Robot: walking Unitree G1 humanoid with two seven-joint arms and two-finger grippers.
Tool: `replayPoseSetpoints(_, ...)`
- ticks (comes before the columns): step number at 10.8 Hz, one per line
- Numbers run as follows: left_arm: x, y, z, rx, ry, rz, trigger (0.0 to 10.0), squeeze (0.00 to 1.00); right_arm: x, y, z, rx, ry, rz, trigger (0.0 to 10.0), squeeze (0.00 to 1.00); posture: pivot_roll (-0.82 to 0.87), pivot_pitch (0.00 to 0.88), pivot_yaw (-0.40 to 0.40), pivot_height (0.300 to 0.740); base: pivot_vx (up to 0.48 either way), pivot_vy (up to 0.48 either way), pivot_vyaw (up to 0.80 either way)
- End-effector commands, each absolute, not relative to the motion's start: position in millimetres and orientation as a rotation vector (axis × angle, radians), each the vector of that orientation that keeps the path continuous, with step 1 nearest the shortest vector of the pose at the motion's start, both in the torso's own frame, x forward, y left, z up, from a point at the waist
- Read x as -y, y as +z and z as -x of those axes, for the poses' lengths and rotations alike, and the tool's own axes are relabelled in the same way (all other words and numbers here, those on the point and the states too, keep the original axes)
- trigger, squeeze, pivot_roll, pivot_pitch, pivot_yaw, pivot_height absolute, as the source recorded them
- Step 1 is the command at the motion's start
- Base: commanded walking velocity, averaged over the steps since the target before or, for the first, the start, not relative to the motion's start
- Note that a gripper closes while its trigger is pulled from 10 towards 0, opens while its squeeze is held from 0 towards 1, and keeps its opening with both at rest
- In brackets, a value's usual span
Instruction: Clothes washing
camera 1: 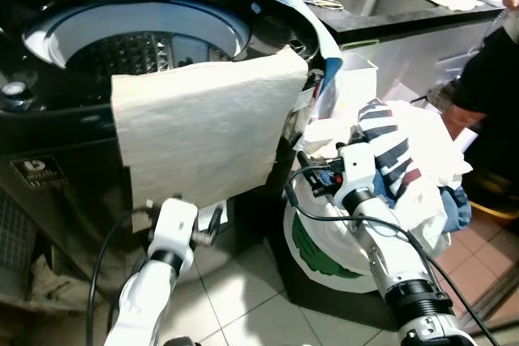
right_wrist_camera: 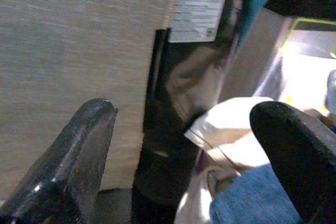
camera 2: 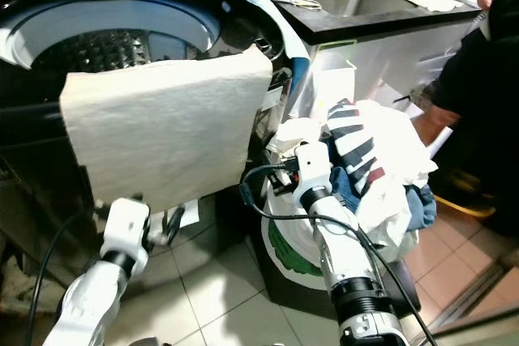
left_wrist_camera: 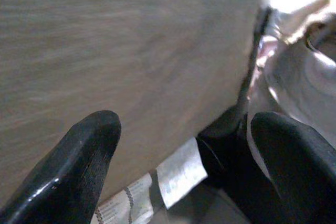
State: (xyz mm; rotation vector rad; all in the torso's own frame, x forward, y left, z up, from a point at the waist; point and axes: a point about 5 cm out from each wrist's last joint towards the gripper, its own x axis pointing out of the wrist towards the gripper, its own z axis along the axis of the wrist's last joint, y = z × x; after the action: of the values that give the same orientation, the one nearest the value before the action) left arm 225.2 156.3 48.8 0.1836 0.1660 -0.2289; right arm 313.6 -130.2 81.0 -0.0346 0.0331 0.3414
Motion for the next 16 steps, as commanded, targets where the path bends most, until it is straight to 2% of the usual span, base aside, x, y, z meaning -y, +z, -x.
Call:
replayPoseSetpoints(1,-150,53,-227,-0.138,-0.254,-0.194,10.0,0.0,137,80,-313,-0.037,0.317,0.035,10.0,0.0,0.16,0.0,-0.093,0.74,0.0,0.0,-0.65)
replayPoseSetpoints(3,-152,51,-224,-0.148,-0.193,-0.184,10.0,0.0,136,80,-313,-0.032,0.329,0.039,10.0,0.0,0.16,0.0,-0.102,0.74,0.0,0.0,0.0)
replayPoseSetpoints(5,-152,50,-223,-0.149,-0.184,-0.179,10.0,0.0,136,80,-314,-0.041,0.33,0.034,10.0,0.0,0.16,0.0,-0.105,0.74,0.0,0.0,-0.78)
replayPoseSetpoints(8,-155,58,-225,-0.132,-0.19,-0.178,10.0,0.0,135,81,-313,-0.028,0.333,0.038,10.0,0.0,0.16,0.0,-0.099,0.74,0.0,0.0,0.0)
replayPoseSetpoints(10,-162,61,-232,-0.129,-0.143,-0.145,10.0,0.0,137,81,-313,-0.031,0.325,0.043,10.0,0.0,0.15,0.0,-0.097,0.74,0.0,0.0,-0.73)
replayPoseSetpoints(16,-164,61,-234,-0.135,-0.133,-0.143,10.0,0.0,135,82,-313,-0.016,0.327,0.049,10.0,0.0,0.17,0.0,-0.093,0.74,0.0,0.0,0.0)
